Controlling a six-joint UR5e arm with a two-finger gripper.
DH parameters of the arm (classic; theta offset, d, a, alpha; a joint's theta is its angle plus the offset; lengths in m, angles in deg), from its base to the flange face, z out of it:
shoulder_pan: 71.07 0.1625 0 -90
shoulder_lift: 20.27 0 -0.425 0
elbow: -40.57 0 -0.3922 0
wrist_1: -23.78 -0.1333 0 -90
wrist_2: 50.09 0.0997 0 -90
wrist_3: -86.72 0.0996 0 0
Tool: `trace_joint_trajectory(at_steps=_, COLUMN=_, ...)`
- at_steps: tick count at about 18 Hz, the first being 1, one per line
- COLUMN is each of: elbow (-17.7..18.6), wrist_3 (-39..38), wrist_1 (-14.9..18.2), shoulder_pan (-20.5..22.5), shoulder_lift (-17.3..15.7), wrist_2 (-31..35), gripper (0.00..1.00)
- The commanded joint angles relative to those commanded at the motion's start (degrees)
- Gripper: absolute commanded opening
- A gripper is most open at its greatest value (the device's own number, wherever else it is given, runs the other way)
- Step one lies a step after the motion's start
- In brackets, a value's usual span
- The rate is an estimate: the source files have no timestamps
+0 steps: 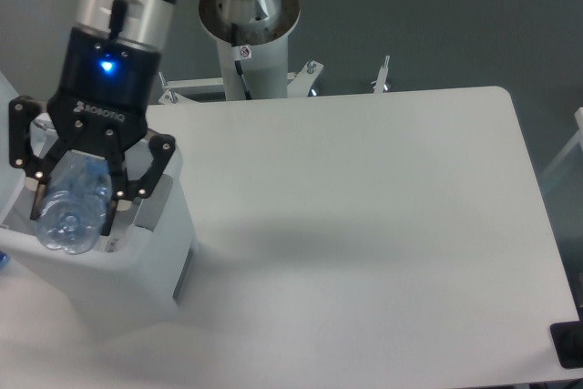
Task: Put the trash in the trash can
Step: 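Carry the bottle over the white trash bin, then lower the bottle into the bin and open the gripper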
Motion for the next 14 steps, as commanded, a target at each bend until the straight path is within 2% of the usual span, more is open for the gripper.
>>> trace_joint_trajectory(at_steps=3, elbow=1.85, wrist_3=0.00, wrist_1=-2.29, shoulder_pan=-1.06, shoulder_lift=-0.18, wrist_2=1.40, gripper=0.51)
trace_joint_trajectory(at_steps=8, elbow=1.85, wrist_3=0.00, wrist_1=-4.58, shoulder_pan=-2.11, shoulder_lift=1.40, wrist_2=2.90, gripper=0.51)
trace_joint_trajectory(at_steps=11, elbow=2.47, wrist_3=0.09, wrist_1=-4.50, shoulder_pan=-2.20, shoulder_lift=1.14, wrist_2=2.99, gripper=0.56)
trace_joint_trajectory(at_steps=12, elbow=2.99, wrist_3=0.09, wrist_1=-4.49, shoulder_pan=-2.46, shoulder_lift=0.88, wrist_2=3.60, gripper=0.60)
trace_joint_trajectory(at_steps=13, elbow=3.78, wrist_3=0.17, wrist_1=-4.49, shoulder_pan=-2.73, shoulder_lift=0.36, wrist_2=4.56, gripper=0.71)
trace_joint_trajectory(at_steps=14, elbow=4.66, wrist_3=0.35, wrist_1=-4.49, shoulder_pan=-2.73, shoulder_lift=0.00, wrist_2=5.09, gripper=0.73)
